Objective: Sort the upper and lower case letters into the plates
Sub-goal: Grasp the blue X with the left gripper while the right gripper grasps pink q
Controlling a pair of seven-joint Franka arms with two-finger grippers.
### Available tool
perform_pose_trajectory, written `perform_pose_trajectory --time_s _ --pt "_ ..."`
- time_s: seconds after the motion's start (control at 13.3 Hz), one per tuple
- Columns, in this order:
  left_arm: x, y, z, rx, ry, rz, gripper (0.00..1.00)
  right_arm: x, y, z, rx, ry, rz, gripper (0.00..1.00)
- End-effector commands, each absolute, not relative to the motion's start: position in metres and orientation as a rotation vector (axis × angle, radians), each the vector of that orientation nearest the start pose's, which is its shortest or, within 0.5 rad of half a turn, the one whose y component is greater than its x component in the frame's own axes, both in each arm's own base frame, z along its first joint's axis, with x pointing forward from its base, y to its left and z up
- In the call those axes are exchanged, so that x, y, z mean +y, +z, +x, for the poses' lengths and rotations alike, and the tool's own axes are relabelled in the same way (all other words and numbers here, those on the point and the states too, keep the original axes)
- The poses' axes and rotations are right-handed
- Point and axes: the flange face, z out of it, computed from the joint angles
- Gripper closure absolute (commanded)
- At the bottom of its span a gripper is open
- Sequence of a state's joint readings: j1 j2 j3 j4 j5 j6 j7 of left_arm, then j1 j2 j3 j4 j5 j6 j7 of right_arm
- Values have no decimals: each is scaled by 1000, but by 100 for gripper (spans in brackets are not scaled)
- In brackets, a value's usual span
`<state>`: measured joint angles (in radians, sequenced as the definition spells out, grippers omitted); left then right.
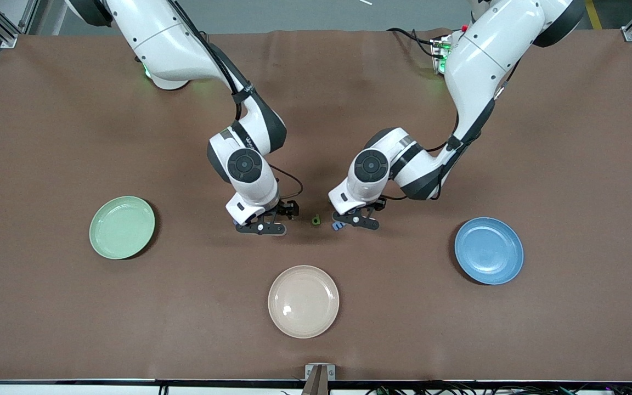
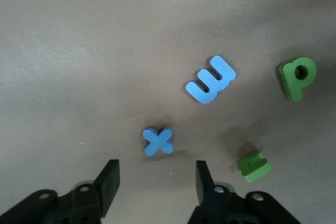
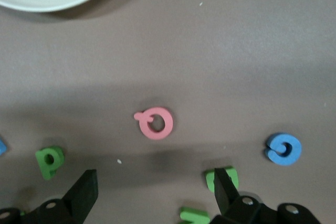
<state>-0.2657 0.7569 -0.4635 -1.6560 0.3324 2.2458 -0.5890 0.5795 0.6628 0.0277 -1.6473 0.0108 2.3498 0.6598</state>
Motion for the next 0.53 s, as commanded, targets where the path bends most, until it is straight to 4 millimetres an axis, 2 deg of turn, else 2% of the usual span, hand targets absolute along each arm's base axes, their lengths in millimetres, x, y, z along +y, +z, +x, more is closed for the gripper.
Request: perform_pose_trajectory --time_s 0.0,0.45 --pt "-417 190 536 396 135 -3109 38 391 217 577 149 -52 -3077 2" --pt "-418 179 545 393 122 -3120 45 400 195 589 211 -56 -3070 4"
